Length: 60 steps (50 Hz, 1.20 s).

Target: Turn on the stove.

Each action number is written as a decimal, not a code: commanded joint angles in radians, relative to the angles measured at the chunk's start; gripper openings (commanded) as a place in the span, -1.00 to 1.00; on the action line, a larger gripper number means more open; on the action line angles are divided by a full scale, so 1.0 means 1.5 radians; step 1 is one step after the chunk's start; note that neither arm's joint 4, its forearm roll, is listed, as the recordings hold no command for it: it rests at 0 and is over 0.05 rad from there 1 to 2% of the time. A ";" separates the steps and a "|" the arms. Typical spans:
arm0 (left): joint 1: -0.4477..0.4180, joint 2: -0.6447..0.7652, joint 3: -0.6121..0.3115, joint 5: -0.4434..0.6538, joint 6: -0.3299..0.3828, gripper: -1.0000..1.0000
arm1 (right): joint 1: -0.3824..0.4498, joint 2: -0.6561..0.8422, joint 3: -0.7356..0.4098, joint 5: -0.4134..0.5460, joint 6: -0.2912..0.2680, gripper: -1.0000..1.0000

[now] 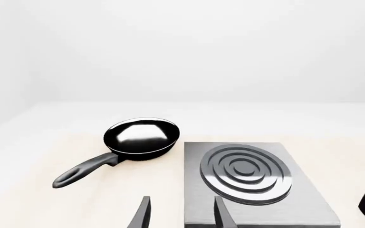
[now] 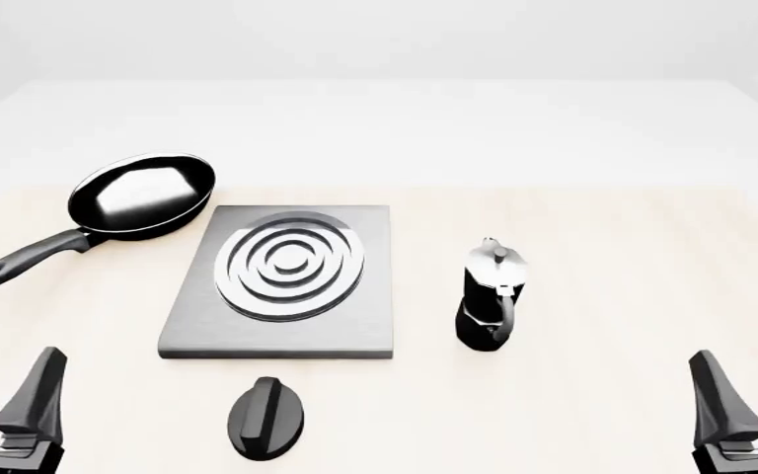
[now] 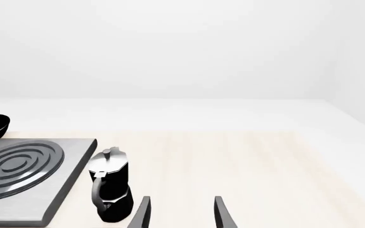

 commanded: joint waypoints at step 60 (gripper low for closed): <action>-0.307 0.326 -0.212 0.152 -0.090 1.00 | 0.008 -0.002 -0.001 -0.006 0.014 1.00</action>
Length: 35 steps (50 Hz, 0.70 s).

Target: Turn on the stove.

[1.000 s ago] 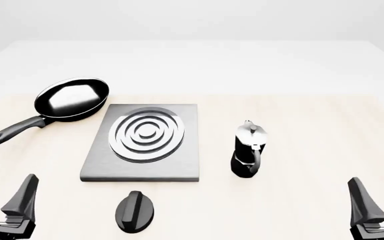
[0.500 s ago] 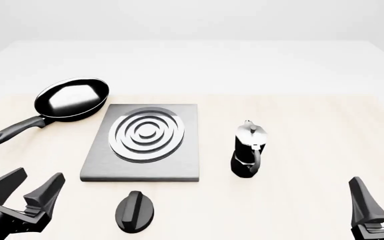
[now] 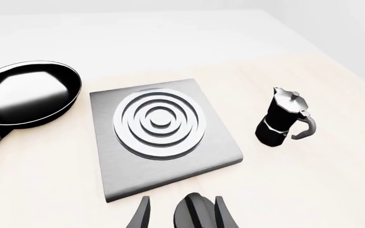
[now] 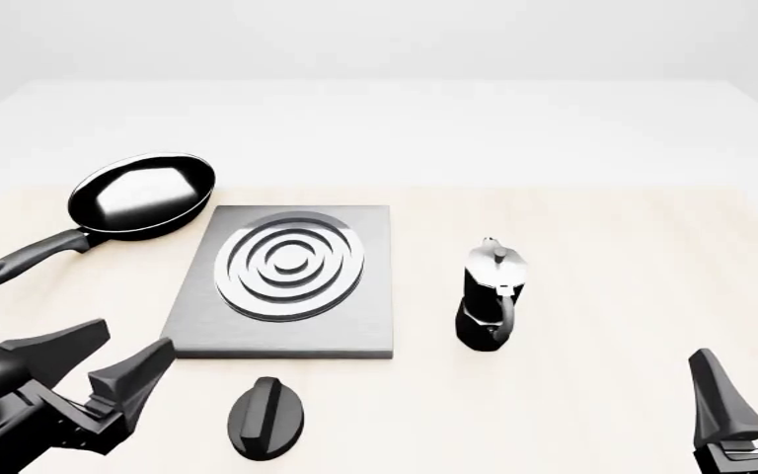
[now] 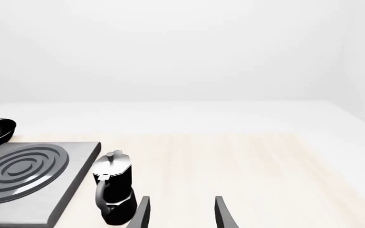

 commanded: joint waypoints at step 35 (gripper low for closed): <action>-0.087 0.206 -0.062 -0.058 -0.036 1.00 | 0.015 0.000 0.003 0.005 0.010 1.00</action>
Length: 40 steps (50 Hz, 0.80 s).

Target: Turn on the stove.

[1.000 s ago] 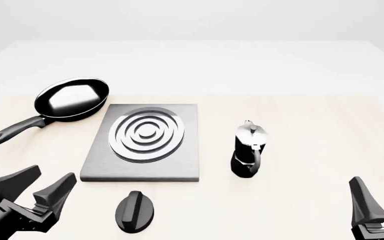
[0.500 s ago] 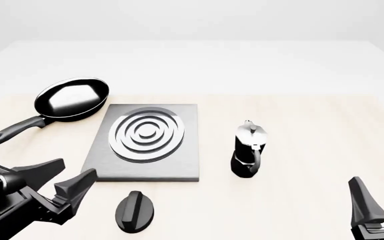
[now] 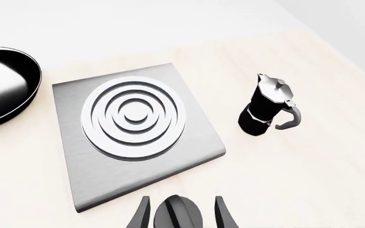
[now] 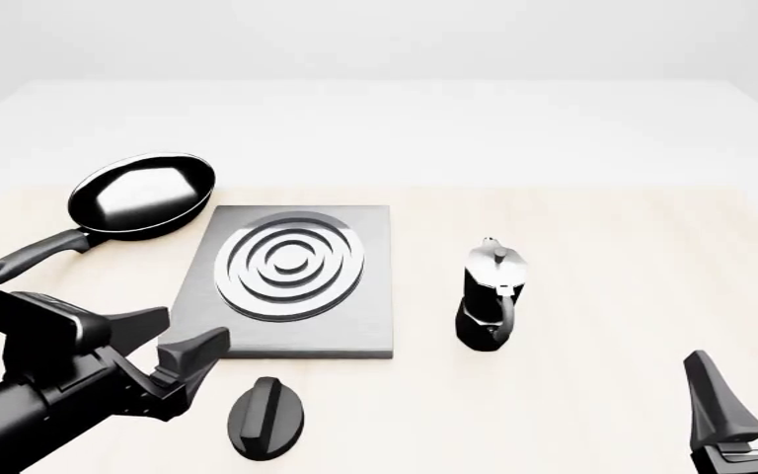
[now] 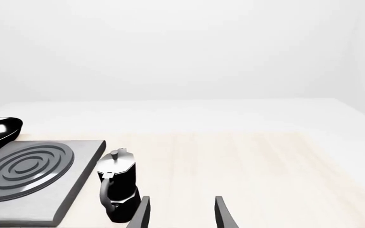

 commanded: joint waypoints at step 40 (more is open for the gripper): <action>-0.030 0.143 0.014 -0.086 -0.049 1.00 | 0.009 0.000 0.000 0.001 0.023 1.00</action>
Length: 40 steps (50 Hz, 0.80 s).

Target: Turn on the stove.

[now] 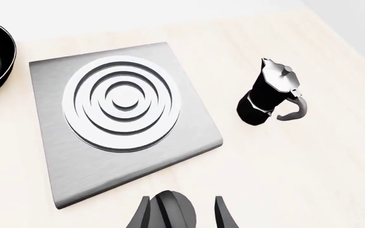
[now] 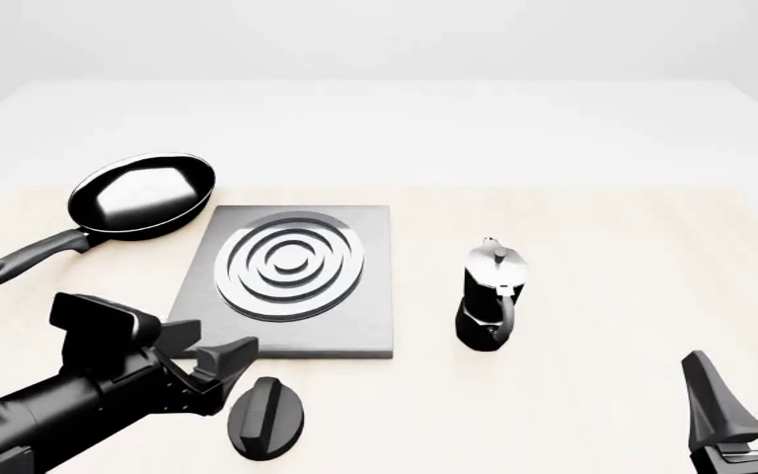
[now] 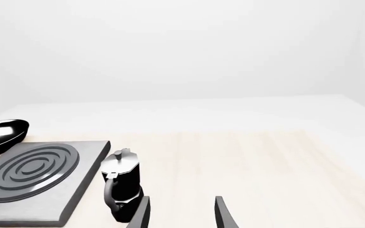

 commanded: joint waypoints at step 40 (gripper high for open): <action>-0.004 0.137 0.029 -0.120 -0.025 1.00 | 0.007 0.001 0.000 0.009 0.022 1.00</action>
